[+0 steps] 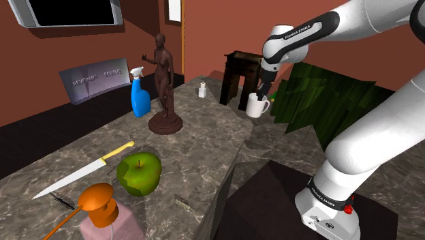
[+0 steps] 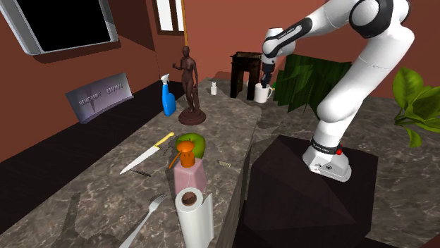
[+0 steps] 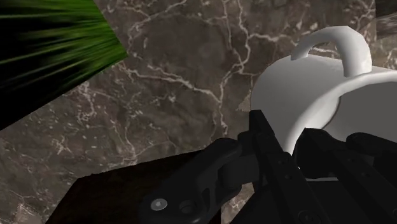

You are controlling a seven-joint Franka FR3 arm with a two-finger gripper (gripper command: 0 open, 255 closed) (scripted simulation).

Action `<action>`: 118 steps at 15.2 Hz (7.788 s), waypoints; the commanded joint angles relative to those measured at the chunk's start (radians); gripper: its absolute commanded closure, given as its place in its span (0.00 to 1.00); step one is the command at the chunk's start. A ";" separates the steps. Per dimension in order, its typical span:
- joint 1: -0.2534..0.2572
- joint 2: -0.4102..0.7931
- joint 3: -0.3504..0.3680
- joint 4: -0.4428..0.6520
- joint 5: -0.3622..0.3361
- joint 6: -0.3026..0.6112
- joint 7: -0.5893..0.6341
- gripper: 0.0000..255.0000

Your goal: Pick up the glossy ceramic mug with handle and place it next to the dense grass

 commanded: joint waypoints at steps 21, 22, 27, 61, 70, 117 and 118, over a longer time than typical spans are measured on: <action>0.006 -0.163 -0.018 -0.245 -0.080 0.345 -0.163 0.00; 0.006 -0.163 -0.018 -0.245 -0.080 0.345 -0.163 0.00; 0.006 -0.163 -0.018 -0.245 -0.080 0.345 -0.163 0.00; 0.061 0.234 0.093 0.095 -0.099 0.106 -0.021 0.00; 0.061 0.235 0.093 0.096 -0.099 0.106 -0.021 1.00; 0.068 0.079 0.101 0.546 -0.077 -0.499 -0.071 1.00; 0.068 0.081 0.101 0.561 -0.077 -0.512 -0.072 1.00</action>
